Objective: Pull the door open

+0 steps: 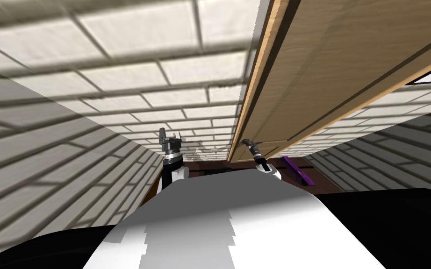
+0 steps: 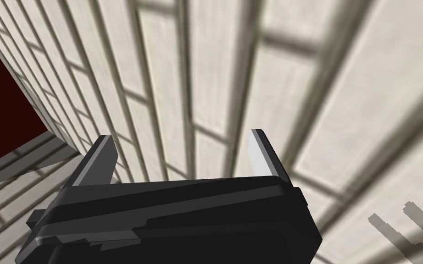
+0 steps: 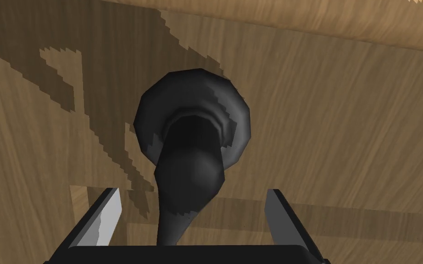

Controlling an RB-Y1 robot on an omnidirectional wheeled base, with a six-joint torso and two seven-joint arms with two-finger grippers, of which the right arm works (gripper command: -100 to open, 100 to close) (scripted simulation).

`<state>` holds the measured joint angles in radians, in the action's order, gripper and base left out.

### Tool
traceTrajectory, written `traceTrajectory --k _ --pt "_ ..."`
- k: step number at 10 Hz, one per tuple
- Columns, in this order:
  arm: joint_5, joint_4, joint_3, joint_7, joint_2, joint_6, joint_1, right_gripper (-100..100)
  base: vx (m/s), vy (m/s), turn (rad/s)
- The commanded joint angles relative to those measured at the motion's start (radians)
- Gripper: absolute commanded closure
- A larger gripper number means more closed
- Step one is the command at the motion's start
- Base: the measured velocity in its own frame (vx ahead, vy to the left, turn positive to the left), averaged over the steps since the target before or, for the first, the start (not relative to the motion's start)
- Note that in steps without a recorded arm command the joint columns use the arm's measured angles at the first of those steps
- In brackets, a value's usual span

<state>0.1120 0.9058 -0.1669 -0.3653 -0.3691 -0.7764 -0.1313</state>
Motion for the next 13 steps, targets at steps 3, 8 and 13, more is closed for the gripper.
traceTrajectory --k 3,8,13 --pt "0.0 0.0 0.0 0.0 0.0 0.0 0.0 100 0.016 0.001 -0.001" --pt "0.005 -0.009 0.007 -0.018 -0.014 -0.023 -0.013 100 -0.034 -0.012 0.042" --pt "0.02 -0.03 0.026 -0.07 -0.061 -0.101 -0.05 100 -0.187 -0.07 0.153"
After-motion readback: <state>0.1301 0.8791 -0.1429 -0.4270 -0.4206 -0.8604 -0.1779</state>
